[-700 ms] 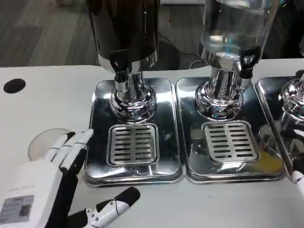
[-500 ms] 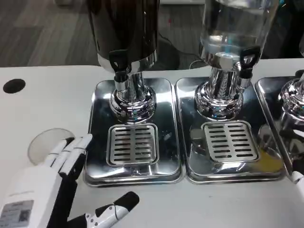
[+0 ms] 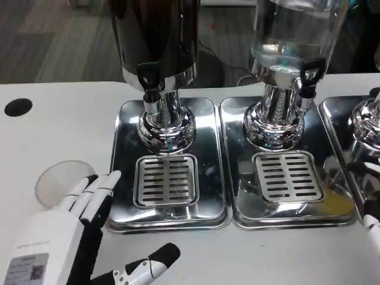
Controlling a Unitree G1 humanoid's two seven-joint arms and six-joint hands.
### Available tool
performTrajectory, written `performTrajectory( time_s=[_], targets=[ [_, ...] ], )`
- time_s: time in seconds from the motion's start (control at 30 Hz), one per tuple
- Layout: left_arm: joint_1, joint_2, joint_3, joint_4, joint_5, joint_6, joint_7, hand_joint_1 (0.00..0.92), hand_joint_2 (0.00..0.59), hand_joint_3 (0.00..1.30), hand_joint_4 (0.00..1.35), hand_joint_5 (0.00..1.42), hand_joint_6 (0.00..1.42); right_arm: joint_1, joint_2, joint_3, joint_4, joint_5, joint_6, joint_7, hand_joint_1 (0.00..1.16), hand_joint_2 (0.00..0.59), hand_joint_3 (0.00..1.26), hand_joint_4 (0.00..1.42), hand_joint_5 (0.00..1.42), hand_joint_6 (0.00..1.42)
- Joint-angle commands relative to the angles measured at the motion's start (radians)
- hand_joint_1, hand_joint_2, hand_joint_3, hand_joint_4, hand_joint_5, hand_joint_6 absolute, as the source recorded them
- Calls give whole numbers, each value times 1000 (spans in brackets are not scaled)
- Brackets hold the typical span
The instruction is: Grasp the cup under the faucet to collect the drink, then remove the cup.
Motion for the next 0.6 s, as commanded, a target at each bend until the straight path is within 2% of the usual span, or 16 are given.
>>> performTrajectory(
  time_s=[0.03,0.33,0.6],
  targets=[
    [5,-3,4,-11,-3,4,12,0,101,154,31,115,347,-1,2,-2,7,17,-15,7,500,543,270,133,94,0],
    [9,-5,49,1,-45,1,37,0,84,153,42,147,377,1,19,11,3,7,-9,6,500,543,274,148,96,0],
    [-39,3,114,28,-96,44,13,0,80,153,50,165,400,21,31,7,10,12,-30,3,499,543,283,157,96,0]
  ],
)
